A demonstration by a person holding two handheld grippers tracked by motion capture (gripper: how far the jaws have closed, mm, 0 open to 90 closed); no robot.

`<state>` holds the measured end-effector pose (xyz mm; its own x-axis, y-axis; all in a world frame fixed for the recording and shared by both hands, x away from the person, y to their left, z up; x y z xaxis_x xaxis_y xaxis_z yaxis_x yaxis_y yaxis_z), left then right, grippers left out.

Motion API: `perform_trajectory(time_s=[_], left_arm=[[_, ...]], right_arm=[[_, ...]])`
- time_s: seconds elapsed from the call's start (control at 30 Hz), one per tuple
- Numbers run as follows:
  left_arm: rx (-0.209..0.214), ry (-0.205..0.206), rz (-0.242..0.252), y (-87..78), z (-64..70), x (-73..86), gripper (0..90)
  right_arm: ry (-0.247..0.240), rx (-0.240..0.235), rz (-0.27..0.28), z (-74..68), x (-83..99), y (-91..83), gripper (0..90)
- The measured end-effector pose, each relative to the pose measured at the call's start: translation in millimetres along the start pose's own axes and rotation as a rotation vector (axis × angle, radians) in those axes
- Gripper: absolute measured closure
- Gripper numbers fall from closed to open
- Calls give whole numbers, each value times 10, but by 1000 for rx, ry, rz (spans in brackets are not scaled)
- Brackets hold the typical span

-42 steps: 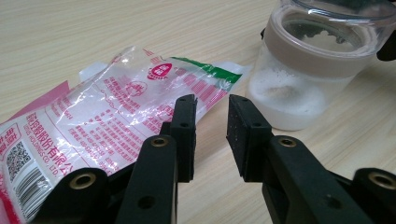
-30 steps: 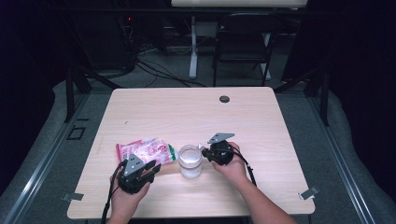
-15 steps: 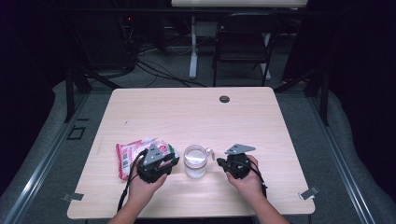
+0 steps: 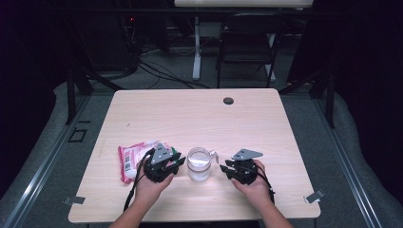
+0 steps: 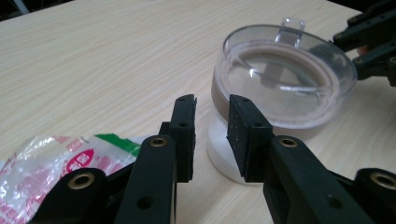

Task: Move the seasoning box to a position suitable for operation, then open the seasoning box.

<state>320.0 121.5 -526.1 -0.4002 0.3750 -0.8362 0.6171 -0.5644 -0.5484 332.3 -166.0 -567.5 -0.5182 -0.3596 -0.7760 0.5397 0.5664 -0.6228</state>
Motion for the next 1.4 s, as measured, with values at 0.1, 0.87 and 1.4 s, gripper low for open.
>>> perform_trajectory(time_s=[0.1, 0.87, 1.4], left_arm=[[-10, 2, -11, -47, 9, 54, 722], [-31, -14, 18, -205, -45, 119, 720], [11, 1, 37, -58, -38, -19, 716]], right_arm=[[-19, -13, 9, -30, -66, 81, 642], [-67, 29, -100, -96, -173, 260, 794], [-71, 63, -132, -223, 13, -5, 779]])
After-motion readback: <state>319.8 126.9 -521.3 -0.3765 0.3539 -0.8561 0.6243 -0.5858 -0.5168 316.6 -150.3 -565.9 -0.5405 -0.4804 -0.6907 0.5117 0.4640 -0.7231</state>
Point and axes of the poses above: each handheld gripper's, and its own axes: y roughly forward along the jaws, x roughly out of its underside, z roughly to its right, the point moved 1 cm from there along y, roughly forward along the jaws, and after that the axes turned 2 degrees about -x, right-handed, at the moved point
